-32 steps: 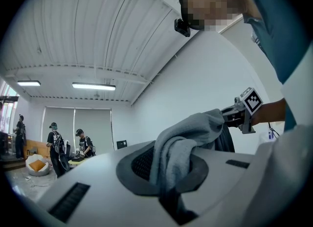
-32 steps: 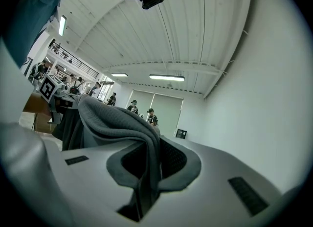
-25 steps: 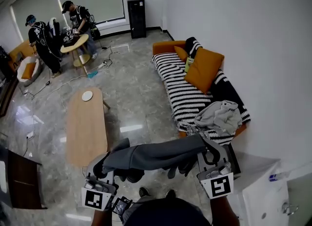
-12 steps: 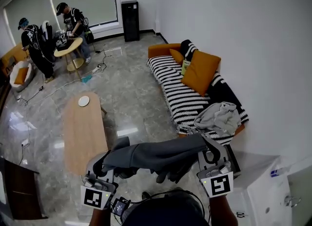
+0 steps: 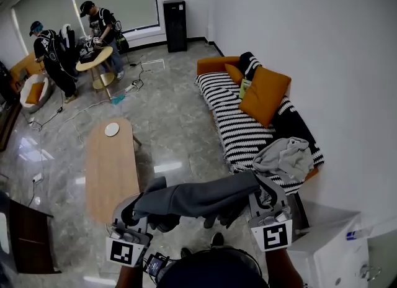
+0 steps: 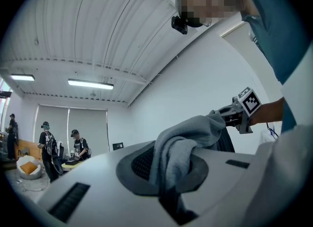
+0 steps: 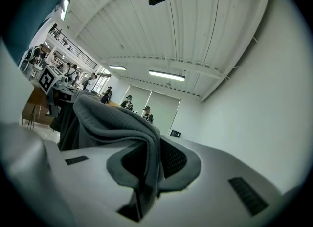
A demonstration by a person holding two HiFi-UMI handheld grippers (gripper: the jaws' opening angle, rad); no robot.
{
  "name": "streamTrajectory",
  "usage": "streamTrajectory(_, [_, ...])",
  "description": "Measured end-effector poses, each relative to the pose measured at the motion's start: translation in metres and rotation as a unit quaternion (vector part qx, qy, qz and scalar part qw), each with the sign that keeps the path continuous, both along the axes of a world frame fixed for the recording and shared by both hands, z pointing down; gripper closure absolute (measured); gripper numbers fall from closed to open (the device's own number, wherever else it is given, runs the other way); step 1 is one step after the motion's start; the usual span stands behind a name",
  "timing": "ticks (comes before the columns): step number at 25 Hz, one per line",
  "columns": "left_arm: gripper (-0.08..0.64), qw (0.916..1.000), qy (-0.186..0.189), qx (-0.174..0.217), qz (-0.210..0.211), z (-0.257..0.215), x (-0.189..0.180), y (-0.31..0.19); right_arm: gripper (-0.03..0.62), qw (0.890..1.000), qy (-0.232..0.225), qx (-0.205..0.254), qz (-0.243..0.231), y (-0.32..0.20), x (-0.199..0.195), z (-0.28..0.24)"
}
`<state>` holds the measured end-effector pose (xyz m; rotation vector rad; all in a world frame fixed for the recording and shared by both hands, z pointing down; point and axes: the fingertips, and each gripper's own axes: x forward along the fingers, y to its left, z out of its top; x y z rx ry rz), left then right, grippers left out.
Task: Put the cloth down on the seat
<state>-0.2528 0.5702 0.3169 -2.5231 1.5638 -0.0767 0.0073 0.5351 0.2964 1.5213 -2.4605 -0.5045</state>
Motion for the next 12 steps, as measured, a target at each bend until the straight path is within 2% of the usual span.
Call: streamTrajectory(12, [0.543,0.9987,-0.028,-0.007,-0.041,0.009,0.052,-0.048,0.549,0.999,-0.009,-0.007,-0.042,-0.068,0.044,0.012])
